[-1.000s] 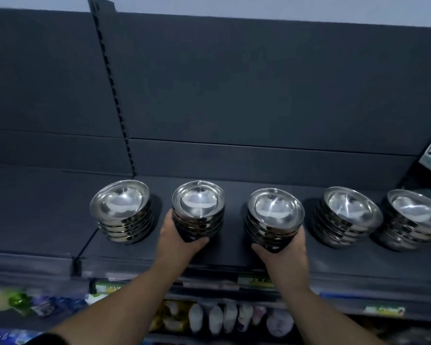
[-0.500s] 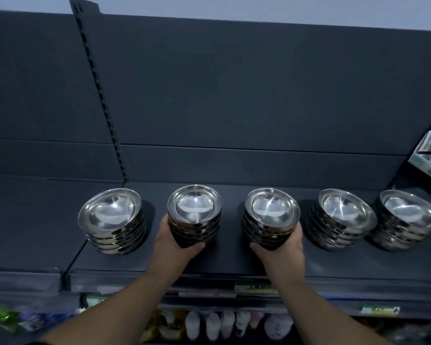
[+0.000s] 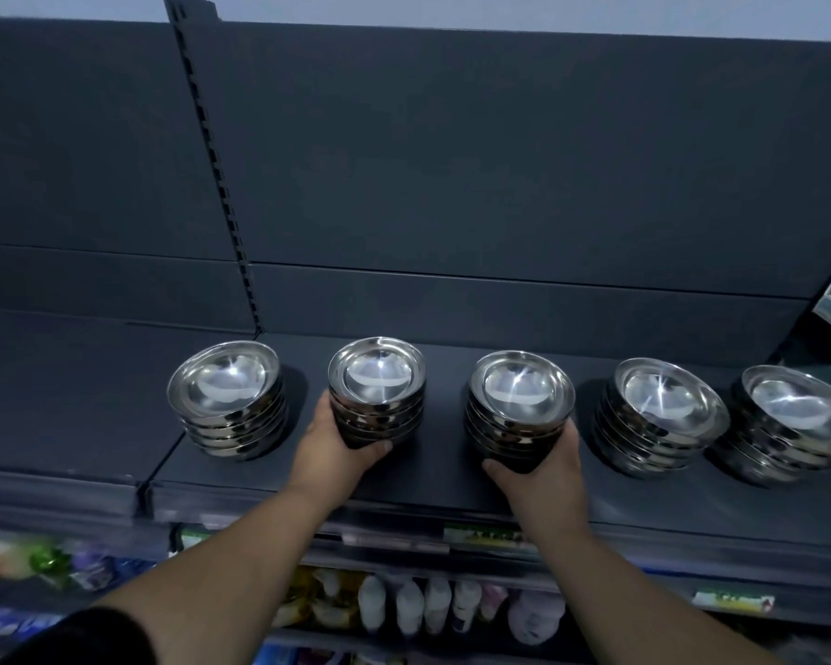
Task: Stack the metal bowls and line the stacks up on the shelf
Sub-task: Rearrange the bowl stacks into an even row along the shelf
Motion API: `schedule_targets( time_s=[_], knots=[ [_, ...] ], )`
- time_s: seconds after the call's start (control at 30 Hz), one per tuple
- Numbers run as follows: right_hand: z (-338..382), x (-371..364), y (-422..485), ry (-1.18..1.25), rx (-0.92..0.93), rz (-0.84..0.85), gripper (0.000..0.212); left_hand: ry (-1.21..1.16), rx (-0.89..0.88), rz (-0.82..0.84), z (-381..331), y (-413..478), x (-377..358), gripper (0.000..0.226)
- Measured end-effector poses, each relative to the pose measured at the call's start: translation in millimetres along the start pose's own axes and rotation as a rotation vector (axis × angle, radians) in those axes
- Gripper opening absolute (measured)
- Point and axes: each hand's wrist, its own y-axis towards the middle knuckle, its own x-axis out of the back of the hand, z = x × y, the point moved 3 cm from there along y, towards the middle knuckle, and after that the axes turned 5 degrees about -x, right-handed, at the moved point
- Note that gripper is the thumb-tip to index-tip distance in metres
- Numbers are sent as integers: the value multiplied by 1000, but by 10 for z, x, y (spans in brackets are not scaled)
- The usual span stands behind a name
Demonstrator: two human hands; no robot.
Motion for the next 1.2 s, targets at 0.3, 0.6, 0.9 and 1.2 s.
schedule_targets(
  time_s=[0.3,0.6,0.9,1.2],
  knots=[
    [-23,196,-138,-193,-79,166,86,105,51,-22,-92,-293,-47,81],
    [149,48,-616,-480,142,298,53,228,66,3,132,-528,319,71],
    [633,-748,-953,-489,239,304,59,249,109,-106,776,-412,1301,42],
    [718,-1029,-958,-403,59,109,85,12,-46,-92,790,-80,1517,80]
  ],
)
